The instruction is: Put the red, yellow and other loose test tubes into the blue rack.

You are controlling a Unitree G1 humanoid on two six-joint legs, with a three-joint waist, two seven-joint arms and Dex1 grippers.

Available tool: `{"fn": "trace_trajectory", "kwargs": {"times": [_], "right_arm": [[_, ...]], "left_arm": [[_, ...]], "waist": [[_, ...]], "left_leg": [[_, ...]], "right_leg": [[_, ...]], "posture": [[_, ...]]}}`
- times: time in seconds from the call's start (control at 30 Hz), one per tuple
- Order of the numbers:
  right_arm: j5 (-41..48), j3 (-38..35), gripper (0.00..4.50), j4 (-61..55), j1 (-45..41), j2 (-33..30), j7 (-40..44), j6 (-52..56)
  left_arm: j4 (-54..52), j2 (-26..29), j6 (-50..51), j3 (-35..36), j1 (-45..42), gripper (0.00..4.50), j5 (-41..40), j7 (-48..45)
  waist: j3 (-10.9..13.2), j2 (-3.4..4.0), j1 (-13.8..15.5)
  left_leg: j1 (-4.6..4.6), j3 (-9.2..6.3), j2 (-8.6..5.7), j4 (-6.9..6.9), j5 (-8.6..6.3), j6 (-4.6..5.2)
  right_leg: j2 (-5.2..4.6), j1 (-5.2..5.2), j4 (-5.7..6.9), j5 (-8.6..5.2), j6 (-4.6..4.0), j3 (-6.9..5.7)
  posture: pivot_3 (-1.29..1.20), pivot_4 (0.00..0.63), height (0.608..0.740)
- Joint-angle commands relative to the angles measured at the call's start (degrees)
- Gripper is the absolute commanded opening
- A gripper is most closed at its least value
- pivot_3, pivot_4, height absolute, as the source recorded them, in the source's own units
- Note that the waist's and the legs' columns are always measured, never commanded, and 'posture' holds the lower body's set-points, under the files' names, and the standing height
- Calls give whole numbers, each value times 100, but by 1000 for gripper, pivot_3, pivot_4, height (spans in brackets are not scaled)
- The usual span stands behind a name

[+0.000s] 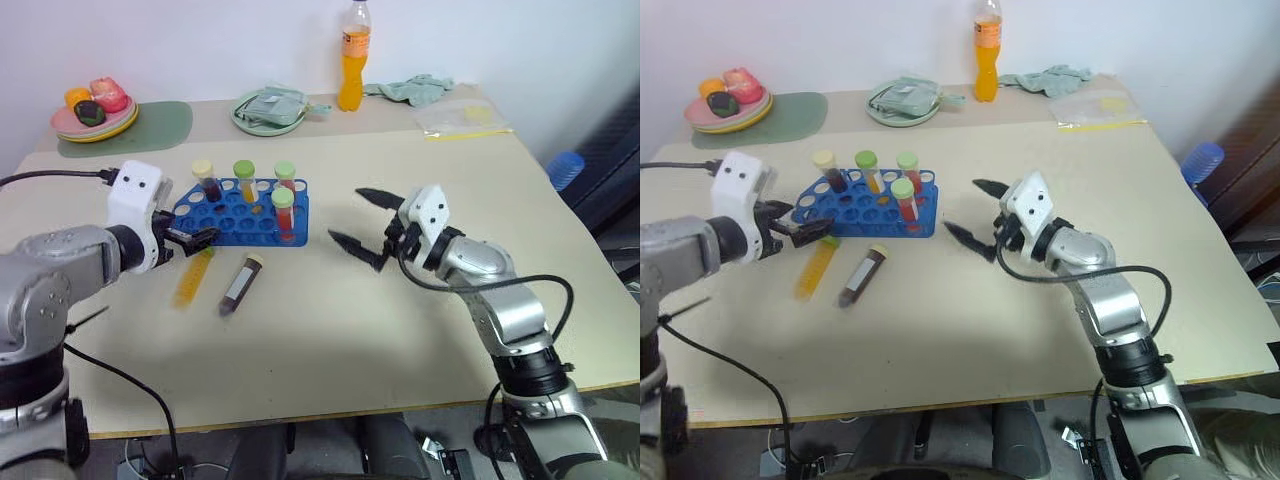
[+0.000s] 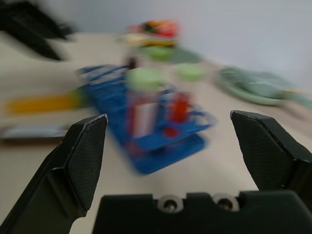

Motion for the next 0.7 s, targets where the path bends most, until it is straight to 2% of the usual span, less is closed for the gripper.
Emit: {"fn": "trace_trajectory", "kwargs": {"times": [0.03,0.17,0.3,0.47,0.7], "right_arm": [[183,81,4472,-552,194,-306,379,209],[208,135,4472,-711,338,-450,479,330],[149,183,4472,-778,401,-458,483,330],[94,288,4472,-851,496,-511,547,301],[75,341,4472,-957,572,-568,604,304]], "left_arm": [[102,434,376,-537,-305,4500,-415,189],[614,596,376,-853,-495,4500,-1354,596],[961,813,376,-1212,-529,4500,-1683,1434],[1801,565,376,-1061,-667,4500,-1940,2669],[2465,54,376,-1086,-865,4500,-2584,3916]], "waist": [[0,-2,4],[1,-3,52],[2,-5,60],[1,-6,67],[0,-11,138]], "left_leg": [[0,-2,0,0,0,0],[0,-5,0,3,0,-1],[0,-7,-2,3,0,-1],[0,-9,-3,4,1,-1],[-1,-9,-6,10,1,-2]], "right_leg": [[0,0,-1,0,0,1],[-3,3,-2,0,0,2],[-9,4,-4,0,0,2],[-9,3,-3,0,0,2],[-12,5,-3,0,0,2]], "posture": [[0,150,740],[0,150,740],[0,150,740],[0,150,740],[0,150,740]]}}
